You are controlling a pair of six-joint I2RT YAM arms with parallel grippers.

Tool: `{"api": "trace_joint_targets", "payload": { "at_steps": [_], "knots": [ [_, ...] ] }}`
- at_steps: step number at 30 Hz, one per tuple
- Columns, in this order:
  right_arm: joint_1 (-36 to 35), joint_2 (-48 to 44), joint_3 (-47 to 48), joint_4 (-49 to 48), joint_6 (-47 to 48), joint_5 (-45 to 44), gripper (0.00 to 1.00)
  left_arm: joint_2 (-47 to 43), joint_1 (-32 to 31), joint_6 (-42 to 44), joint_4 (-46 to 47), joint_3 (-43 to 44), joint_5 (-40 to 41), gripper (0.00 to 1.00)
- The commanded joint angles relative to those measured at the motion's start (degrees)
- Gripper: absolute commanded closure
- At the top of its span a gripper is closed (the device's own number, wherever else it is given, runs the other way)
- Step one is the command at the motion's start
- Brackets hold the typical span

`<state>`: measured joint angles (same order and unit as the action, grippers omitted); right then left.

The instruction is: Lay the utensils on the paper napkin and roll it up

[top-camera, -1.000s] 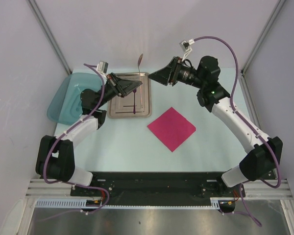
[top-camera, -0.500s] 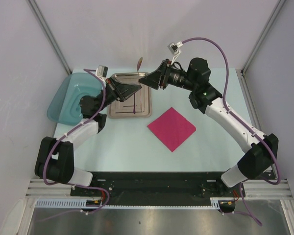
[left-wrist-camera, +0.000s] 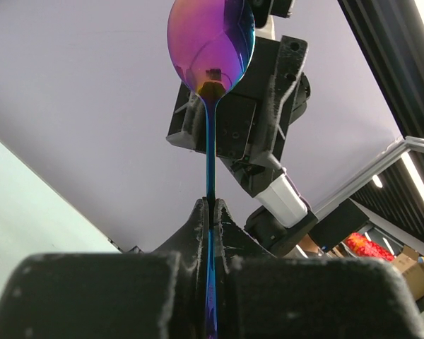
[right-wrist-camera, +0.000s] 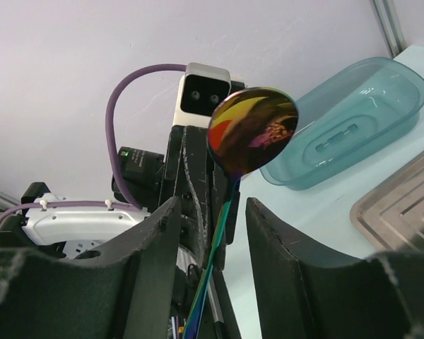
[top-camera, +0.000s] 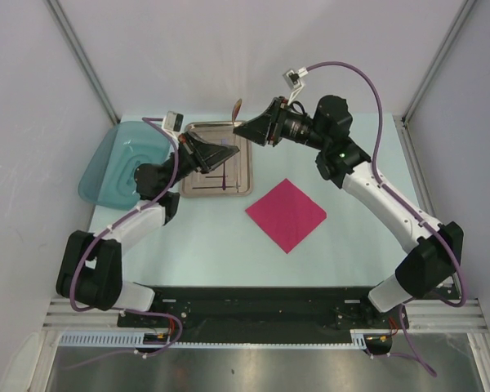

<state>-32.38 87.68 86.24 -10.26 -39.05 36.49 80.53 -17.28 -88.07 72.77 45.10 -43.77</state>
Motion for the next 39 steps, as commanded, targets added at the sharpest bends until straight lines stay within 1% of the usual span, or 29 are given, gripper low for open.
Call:
{"api": "trace_joint_targets", "payload": {
  "at_steps": [1, 5, 7, 13, 16, 19, 21, 22, 23, 24, 25, 26, 27, 28, 29, 30, 31, 32, 33, 34, 35, 36, 37, 38, 39],
  "knots": [
    [0.1, 0.6, -0.3, -4.5, -1.6, 0.9, 0.54, -2.2, -0.5, 0.9, 4.5, 0.2, 0.2, 1.0],
    [0.1, 0.0, -1.9, -5.1, -1.8, 1.2, 0.55, -2.0, -0.7, 0.9, 4.7, -0.1, 0.4, 1.0],
    [0.1, -0.3, -2.9, -5.9, -2.1, 1.3, 0.6, -2.4, -0.9, 1.4, 3.9, -0.5, 0.5, 1.0],
    [0.0, -0.6, -3.8, -6.4, -3.1, 2.0, 0.62, -2.8, -1.4, 1.7, 3.0, -0.5, 0.3, 1.0],
    [-0.1, -0.8, -4.1, -7.1, -3.5, 2.6, 0.67, -3.3, -1.9, 2.3, 2.2, -1.2, 0.3, 1.0],
    [-0.1, -0.9, -4.1, -7.4, -4.0, 3.0, 0.74, -3.3, -2.2, 2.6, 1.5, -1.6, 0.2, 1.0],
    [-0.1, -0.9, -4.1, -7.6, -4.4, 3.3, 0.81, -3.3, -2.4, 2.6, 1.1, -1.8, 0.3, 1.0],
    [-0.1, -1.0, -4.2, -7.8, -4.3, 3.4, 0.85, -3.1, -2.4, 2.6, 1.1, -1.7, 0.4, 1.0],
    [-0.1, -1.0, -4.2, -8.0, -4.5, 3.6, 0.95, -2.9, -2.4, 2.6, 1.1, -1.7, 0.4, 1.0],
    [-0.1, -1.1, -4.4, -7.9, -4.5, 3.6, 1.0, -2.9, -2.4, 2.6, 1.1, -1.8, 0.5, 1.0],
    [0.0, -1.2, -4.5, -7.8, -4.6, 3.5, 1.0, -2.8, -2.4, 2.6, 1.1, -1.8, 0.4, 1.0],
    [0.0, -1.3, -4.7, -7.5, -4.5, 3.3, 1.0, -2.9, -2.4, 2.6, 1.1, -1.9, 0.6, 0.97],
    [0.3, -1.4, -4.8, -7.3, -4.7, 3.1, 1.0, -3.0, -2.4, 3.0, 0.3, -1.9, 0.7, 0.88],
    [0.6, -1.6, -4.8, -6.4, -4.6, 2.9, 1.0, -3.1, -2.3, 3.2, -0.3, -2.1, 0.7, 0.77],
    [0.9, -1.6, -4.7, -5.6, -4.5, 2.2, 1.0, -3.4, -2.2, 3.5, -1.0, -2.2, 0.5, 0.51],
    [1.3, -1.7, -4.4, -4.6, -3.9, 1.6, 1.0, -4.0, -1.7, 5.1, -2.2, -2.3, 0.4, 0.42],
    [2.1, -2.0, -4.0, -0.3, -2.7, 0.5, 1.0, -4.7, -1.4, 6.2, -6.6, -2.3, 0.1, 0.34],
    [2.7, -1.9, -2.6, 2.8, -0.7, -2.7, 1.0, -5.3, -0.7, 7.8, -9.2, -2.4, -0.3, 0.19],
    [2.9, -1.9, -1.7, 6.0, 1.7, -4.8, 1.0, -6.8, 1.1, 11.5, -12.3, -2.4, -0.4, 0.11],
    [3.0, -1.6, -0.9, 13.5, 8.3, -11.7, 1.0, -7.6, 2.1, 13.8, -18.8, -2.4, -0.6, 0.04],
    [2.7, -1.0, -0.2, 17.0, 11.7, -16.0, 1.0, -8.3, 3.3, 16.4, -23.2, -2.2, -0.8, 0.02],
    [2.3, -0.1, 1.2, 19.7, 14.7, -19.1, 1.0, -9.2, 5.6, 22.4, -27.0, -1.9, -0.4, 0.0],
    [2.4, 0.8, 1.6, 24.5, 19.1, -21.6, 1.0, -10.5, 6.6, 25.5, -30.6, -1.5, 0.2, 0.0],
    [2.8, 2.7, 1.5, 26.0, 20.2, -24.9, 1.0, -11.0, 7.5, 28.6, -40.0, -0.9, 0.8, 0.0],
    [3.3, 3.3, 1.1, 27.1, 21.6, -25.8, 1.0, -11.4, 9.0, 35.6, -44.6, 1.2, 2.5, 0.0]
  ]
}}
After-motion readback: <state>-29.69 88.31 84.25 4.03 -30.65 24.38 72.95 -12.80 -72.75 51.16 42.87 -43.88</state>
